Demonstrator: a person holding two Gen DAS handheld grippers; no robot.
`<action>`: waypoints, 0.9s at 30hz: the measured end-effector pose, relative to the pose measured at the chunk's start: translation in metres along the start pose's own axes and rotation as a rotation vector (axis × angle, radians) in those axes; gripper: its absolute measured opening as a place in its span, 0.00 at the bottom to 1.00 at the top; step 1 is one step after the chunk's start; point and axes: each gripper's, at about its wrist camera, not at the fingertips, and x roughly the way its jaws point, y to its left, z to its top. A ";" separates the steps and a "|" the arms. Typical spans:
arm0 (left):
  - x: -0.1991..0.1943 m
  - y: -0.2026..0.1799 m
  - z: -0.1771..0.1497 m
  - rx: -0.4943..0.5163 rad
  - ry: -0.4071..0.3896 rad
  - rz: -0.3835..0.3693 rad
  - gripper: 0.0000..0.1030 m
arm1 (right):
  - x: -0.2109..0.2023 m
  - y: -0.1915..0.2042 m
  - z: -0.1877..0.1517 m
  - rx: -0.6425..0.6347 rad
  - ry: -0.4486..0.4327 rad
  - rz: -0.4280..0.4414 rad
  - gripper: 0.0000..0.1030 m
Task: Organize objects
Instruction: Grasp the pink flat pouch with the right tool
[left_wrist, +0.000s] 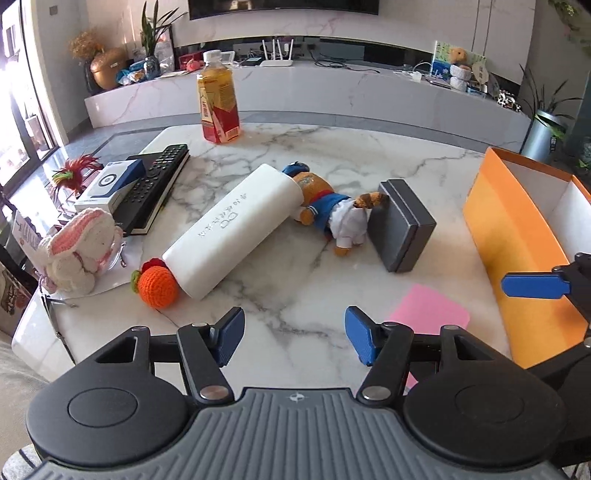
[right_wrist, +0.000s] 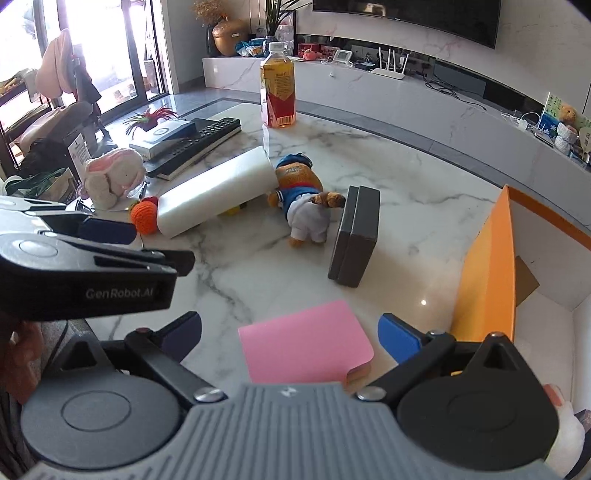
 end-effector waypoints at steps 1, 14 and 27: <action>-0.001 0.000 0.000 0.003 0.001 -0.018 0.69 | 0.001 0.000 0.000 0.000 0.003 -0.002 0.98; -0.014 0.028 0.009 -0.124 -0.070 -0.030 0.69 | 0.073 -0.005 0.013 -0.116 0.279 0.039 0.98; 0.004 0.032 0.008 -0.136 0.035 -0.010 0.76 | 0.105 0.008 0.012 -0.210 0.357 -0.032 0.99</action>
